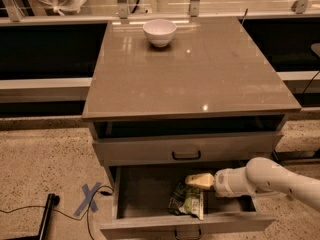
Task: Pick green jalapeno chip bag from middle drawer and place on counter
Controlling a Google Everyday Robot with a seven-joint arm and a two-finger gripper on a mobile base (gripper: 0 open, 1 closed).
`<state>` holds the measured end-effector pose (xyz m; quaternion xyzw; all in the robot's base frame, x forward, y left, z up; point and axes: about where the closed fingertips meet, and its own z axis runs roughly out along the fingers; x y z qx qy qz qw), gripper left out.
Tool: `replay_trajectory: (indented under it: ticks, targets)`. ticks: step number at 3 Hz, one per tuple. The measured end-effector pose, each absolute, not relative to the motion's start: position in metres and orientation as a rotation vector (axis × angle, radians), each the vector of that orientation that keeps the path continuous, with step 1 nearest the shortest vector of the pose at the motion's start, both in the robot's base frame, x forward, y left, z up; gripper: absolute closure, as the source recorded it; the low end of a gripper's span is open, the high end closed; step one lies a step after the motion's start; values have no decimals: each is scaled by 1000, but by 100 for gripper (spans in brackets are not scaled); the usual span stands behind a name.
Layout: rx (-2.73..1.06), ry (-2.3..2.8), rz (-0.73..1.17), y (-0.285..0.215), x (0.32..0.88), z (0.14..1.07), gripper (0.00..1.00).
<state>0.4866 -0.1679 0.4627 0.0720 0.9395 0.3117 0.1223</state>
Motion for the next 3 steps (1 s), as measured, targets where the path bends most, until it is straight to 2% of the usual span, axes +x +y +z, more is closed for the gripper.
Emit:
replay_trajectory:
  ticks: [2, 3]
  targets:
    - [162, 2775, 898, -159, 490, 445, 65]
    - [141, 2749, 962, -159, 490, 454, 89]
